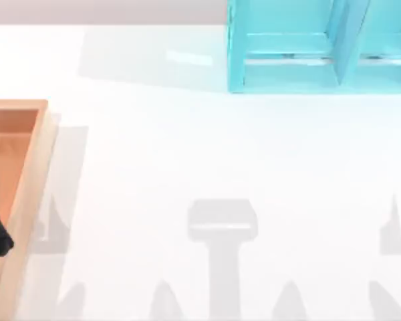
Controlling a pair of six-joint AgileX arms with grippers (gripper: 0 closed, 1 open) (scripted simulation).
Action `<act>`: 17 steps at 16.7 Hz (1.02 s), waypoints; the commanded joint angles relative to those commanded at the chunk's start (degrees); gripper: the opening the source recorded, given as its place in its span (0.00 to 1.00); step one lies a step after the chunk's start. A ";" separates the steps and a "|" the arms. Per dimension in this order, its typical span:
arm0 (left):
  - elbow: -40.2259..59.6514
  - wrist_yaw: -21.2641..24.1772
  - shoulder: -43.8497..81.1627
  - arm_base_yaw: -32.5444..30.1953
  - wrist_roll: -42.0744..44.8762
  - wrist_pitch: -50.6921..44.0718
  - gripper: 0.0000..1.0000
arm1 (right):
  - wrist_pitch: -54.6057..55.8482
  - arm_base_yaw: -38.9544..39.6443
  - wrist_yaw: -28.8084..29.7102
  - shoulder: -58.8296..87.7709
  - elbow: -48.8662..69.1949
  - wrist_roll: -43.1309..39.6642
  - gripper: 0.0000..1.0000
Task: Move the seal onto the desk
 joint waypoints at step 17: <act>49.71 -0.04 60.47 12.27 13.06 -49.07 1.00 | 0.00 0.00 0.00 0.00 0.00 0.00 1.00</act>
